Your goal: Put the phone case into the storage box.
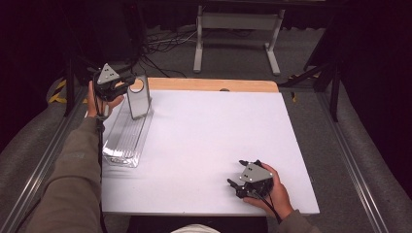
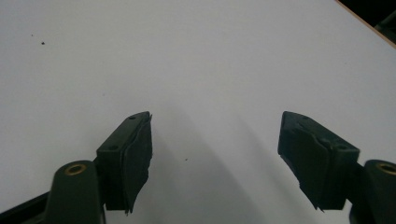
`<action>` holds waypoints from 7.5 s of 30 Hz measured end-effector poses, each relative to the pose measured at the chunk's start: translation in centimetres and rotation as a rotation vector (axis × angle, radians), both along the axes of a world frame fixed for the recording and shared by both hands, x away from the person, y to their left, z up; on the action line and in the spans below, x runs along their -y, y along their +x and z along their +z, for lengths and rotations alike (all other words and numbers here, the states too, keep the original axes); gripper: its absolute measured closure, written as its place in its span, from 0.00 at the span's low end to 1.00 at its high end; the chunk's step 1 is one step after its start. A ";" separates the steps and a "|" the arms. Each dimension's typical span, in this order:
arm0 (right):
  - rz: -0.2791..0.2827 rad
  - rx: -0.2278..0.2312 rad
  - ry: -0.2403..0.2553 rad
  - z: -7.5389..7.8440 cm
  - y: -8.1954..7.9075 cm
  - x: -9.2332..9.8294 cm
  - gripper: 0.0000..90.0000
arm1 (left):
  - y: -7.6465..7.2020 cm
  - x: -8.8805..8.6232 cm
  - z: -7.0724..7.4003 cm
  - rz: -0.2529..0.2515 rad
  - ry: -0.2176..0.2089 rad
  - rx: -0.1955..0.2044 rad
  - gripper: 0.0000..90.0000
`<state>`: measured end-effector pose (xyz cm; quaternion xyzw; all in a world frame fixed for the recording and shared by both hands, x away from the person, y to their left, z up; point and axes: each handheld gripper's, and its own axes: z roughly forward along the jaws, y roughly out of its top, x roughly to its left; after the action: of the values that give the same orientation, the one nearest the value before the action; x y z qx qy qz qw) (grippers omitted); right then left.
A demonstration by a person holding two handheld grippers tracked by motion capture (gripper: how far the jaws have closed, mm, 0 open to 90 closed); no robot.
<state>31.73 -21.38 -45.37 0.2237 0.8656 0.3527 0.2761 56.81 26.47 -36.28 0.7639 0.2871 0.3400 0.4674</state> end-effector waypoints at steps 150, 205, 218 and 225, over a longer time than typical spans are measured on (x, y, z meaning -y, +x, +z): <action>-0.061 0.181 0.154 3.2 -0.8 0.7 0.18 | -18.2 3.6 0.2 -0.198 -0.162 0.120 0.06; -0.047 0.180 0.159 3.1 -0.8 0.3 0.17 | -23.8 6.9 -5.6 -0.229 -0.051 0.037 0.04; -0.008 0.175 0.137 2.5 -1.1 -0.4 0.17 | -24.7 6.7 -7.8 -0.252 -0.054 -0.065 0.05; -0.001 0.178 0.160 3.0 -1.4 0.6 0.17 | -24.6 6.9 -7.7 -0.233 -0.055 -0.061 0.06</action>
<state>30.30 -21.98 -42.40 0.2131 0.8066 0.4390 0.3335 32.17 19.61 -44.02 0.7890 0.2198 0.2520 0.5154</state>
